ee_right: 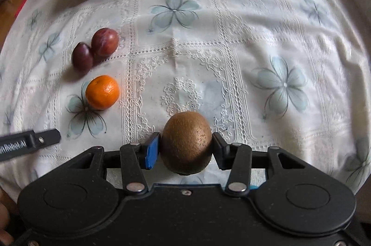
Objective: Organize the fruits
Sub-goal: 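Lower left gripper onto a dark red plum and close it while right gripper holds the kiwi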
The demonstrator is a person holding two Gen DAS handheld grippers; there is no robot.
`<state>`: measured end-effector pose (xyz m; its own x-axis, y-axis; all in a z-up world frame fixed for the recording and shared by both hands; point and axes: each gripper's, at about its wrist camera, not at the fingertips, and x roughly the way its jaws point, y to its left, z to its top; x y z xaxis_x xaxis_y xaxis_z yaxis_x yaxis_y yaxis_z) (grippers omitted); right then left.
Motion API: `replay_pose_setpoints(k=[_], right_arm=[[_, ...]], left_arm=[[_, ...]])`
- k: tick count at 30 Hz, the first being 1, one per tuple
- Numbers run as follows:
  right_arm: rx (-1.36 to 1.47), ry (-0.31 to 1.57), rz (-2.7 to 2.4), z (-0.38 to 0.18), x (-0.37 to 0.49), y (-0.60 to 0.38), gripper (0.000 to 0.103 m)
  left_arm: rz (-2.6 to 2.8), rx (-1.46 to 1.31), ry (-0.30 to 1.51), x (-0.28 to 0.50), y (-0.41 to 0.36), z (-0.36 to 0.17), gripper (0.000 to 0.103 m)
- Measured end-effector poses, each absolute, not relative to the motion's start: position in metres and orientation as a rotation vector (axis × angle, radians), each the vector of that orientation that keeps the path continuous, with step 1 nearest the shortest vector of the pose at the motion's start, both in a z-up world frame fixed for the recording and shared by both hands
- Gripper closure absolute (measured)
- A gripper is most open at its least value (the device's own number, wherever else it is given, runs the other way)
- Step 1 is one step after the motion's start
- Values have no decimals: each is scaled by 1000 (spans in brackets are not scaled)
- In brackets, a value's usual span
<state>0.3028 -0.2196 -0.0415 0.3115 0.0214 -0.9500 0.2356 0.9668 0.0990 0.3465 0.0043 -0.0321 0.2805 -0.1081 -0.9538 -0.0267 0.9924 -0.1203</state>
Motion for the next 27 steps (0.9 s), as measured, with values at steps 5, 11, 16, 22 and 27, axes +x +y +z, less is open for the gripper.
replay_pose_setpoints(k=[5, 11, 16, 22, 27], right_arm=[[255, 1286, -151, -45, 308, -222, 49], [261, 1315, -159, -46, 316, -224, 49], [250, 1319, -165, -47, 319, -222, 49], [284, 1361, -157, -55, 325, -227, 49], [312, 1375, -160, -57, 326, -231, 49]], left_arm=[[-87, -88, 1235, 343, -4, -29, 61], [-94, -44, 1208, 345, -7, -26, 61], [-95, -94, 1195, 366, -5, -19, 61], [-97, -90, 1172, 399, -23, -13, 61], [-136, -29, 1122, 409, -44, -11, 61]])
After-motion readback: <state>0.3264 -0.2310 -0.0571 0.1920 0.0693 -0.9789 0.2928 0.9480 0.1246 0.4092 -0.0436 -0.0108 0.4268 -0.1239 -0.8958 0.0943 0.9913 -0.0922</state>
